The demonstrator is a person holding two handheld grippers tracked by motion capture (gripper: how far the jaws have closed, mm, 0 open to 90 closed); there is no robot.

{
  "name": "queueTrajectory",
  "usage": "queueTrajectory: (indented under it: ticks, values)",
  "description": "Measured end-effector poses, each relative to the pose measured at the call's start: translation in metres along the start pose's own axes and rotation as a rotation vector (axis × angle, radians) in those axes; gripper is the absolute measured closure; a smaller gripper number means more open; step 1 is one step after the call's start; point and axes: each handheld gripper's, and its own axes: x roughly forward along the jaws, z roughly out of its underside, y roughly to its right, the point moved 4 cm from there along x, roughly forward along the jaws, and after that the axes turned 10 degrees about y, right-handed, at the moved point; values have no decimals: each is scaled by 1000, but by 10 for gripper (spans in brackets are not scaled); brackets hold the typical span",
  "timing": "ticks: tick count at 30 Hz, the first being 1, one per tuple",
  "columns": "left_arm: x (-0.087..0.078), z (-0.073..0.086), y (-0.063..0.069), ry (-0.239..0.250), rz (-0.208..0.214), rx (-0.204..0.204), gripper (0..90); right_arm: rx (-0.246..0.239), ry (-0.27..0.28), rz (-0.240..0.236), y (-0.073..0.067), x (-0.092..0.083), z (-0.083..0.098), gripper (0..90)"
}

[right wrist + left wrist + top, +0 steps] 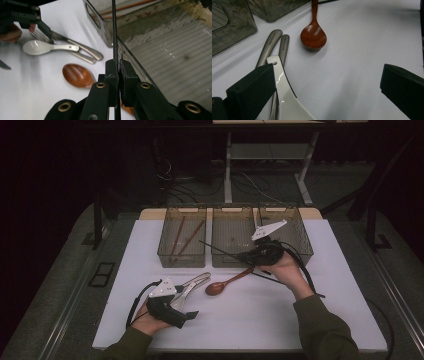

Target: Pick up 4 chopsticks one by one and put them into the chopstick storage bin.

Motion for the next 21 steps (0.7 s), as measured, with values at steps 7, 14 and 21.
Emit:
queueTrajectory:
  ticks: [7, 14, 21]
  values:
    - [0, 0, 0, -1, 0, 0, 0, 2, 11, 1, 0, 20, -19, 856]
    - [0, 0, 1, 1, 1, -2, 0, 10, 24, 14, 3, 40, -41, 856]
    - [0, 0, 1, 0, 2, 6, 0, 17, 27, 29, 6, 64, -60, 857]
